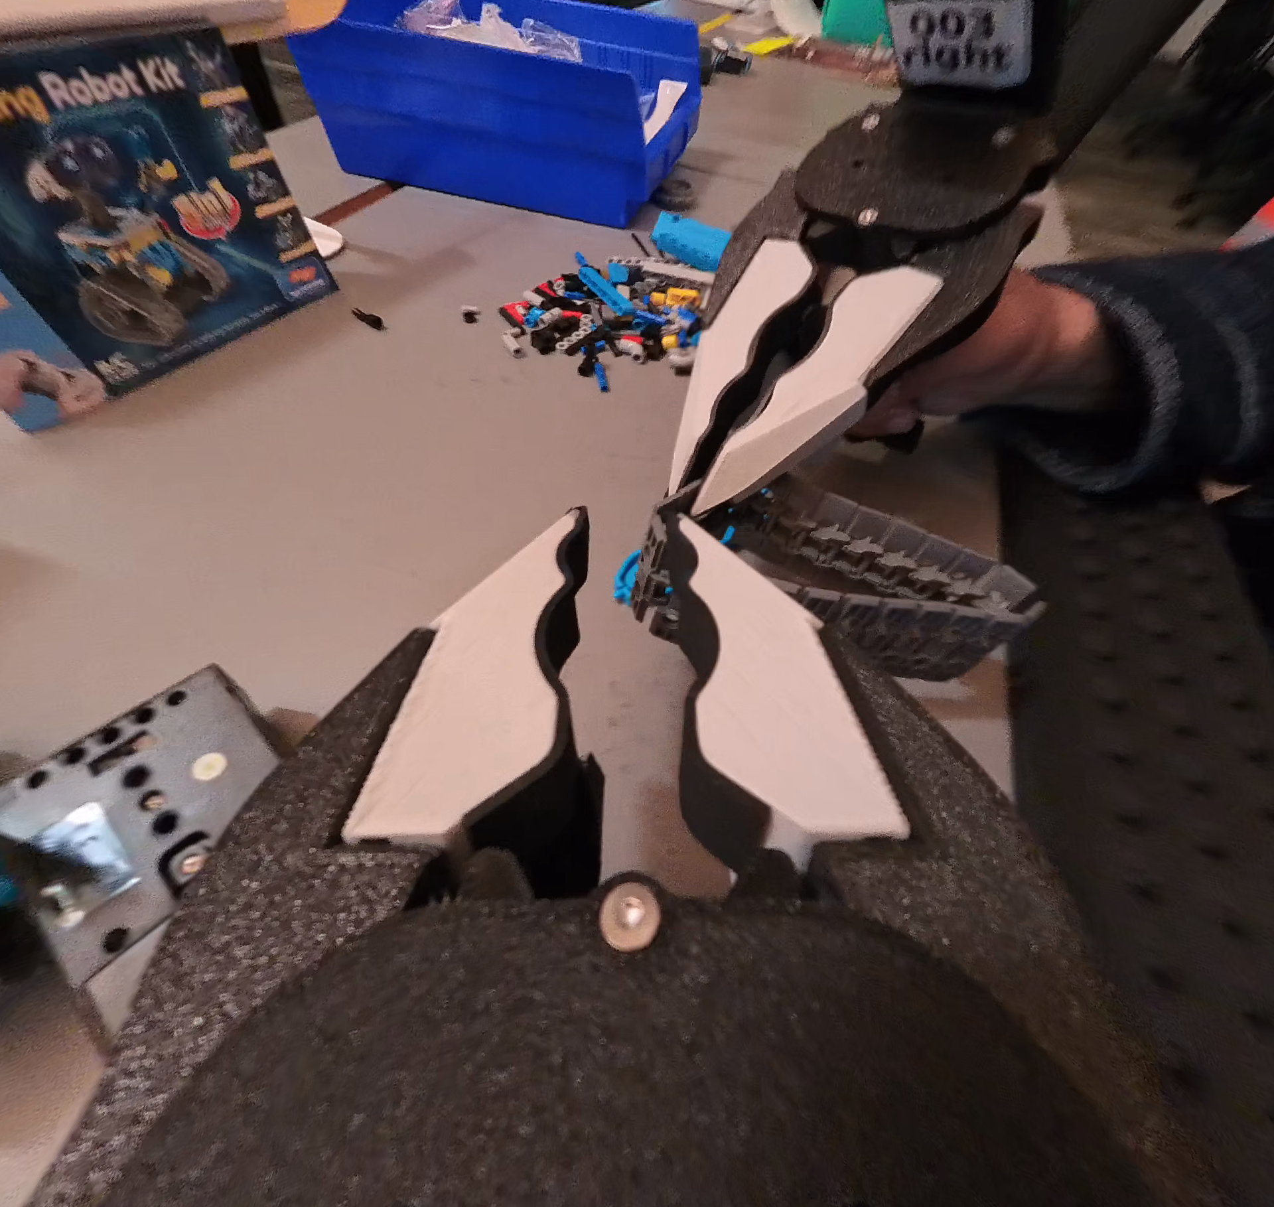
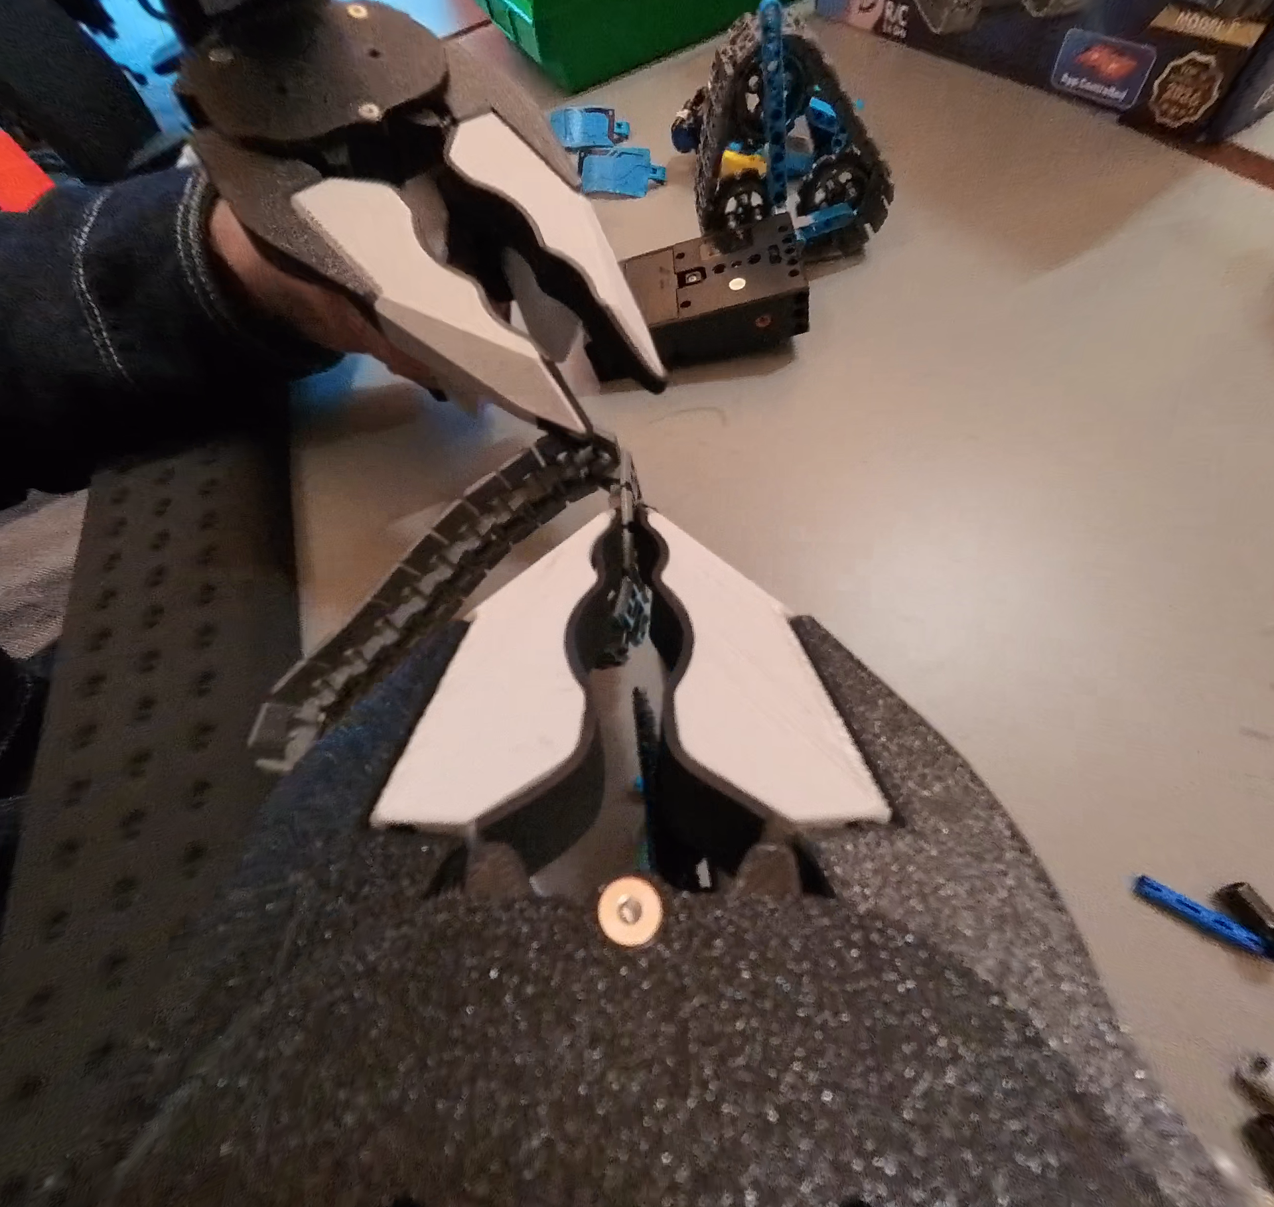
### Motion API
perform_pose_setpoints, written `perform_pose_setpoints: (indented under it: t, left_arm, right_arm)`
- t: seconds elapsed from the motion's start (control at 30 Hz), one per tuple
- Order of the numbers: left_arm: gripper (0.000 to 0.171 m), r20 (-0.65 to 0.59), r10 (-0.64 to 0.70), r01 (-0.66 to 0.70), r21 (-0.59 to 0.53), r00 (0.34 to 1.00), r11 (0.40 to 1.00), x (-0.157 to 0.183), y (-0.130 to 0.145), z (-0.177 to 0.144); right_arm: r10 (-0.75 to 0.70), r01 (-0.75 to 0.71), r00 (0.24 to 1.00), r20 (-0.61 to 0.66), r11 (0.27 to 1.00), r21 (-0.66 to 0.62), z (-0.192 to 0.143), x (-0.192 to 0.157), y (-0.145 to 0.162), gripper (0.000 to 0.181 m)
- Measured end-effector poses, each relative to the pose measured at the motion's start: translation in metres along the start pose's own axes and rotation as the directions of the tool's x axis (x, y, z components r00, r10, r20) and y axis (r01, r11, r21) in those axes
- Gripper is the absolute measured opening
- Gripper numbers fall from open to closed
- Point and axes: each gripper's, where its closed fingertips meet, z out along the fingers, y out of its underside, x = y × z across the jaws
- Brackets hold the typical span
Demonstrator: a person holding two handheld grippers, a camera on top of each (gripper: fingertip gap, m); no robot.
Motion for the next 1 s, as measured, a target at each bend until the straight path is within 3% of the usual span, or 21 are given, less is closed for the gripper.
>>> perform_pose_setpoints:
  t: [0.17, 0.4, 0.53, 0.7, 0.73, 0.83, 1.0]
  left_arm:
    - [0.022, -0.141, -0.107, 0.113, 0.033, 0.984, 0.993, 0.012, -0.005, -0.002]
    - [0.021, -0.151, -0.046, 0.045, -0.009, 0.987, 0.999, 0.02, 0.003, 0.001]
    - [0.021, -0.164, -0.031, 0.027, -0.029, 0.986, 0.999, 0.025, 0.007, 0.004]
    - [0.02, -0.101, 0.003, -0.012, -0.085, 0.995, 0.996, 0.02, 0.017, 0.012]
    - [0.011, -0.091, 0.005, -0.013, -0.092, 0.996, 0.996, 0.017, 0.018, 0.012]
    - [0.004, -0.126, -0.021, 0.011, -0.081, 0.992, 0.997, 0.02, 0.016, 0.009]
    - [0.002, -0.129, 0.02, -0.035, -0.109, 0.991, 0.993, 0.021, 0.021, 0.009]
  right_arm:
    - [0.043, -0.044, 0.997, 0.064, 0.999, 0.009, -0.001, -0.007, -0.002, 0.001]
    - [-0.03, 0.03, 0.999, 0.032, 0.999, -0.02, 0.002, -0.01, 0.002, 0.001]
    - [-0.147, 0.143, 0.987, -0.064, 0.988, -0.058, 0.003, -0.005, 0.004, 0.001]
    - [-0.208, 0.2, 0.974, -0.088, 0.975, -0.092, 0.005, -0.006, 0.008, 0.0]
    - [-0.202, 0.194, 0.976, -0.078, 0.976, -0.097, 0.005, -0.007, 0.01, 0.001]
    - [-0.171, 0.167, 0.984, -0.055, 0.983, -0.077, 0.005, -0.009, 0.007, 0.001]
    - [-0.112, 0.111, 0.994, -0.007, 0.991, -0.08, 0.007, -0.012, 0.011, 0.0]
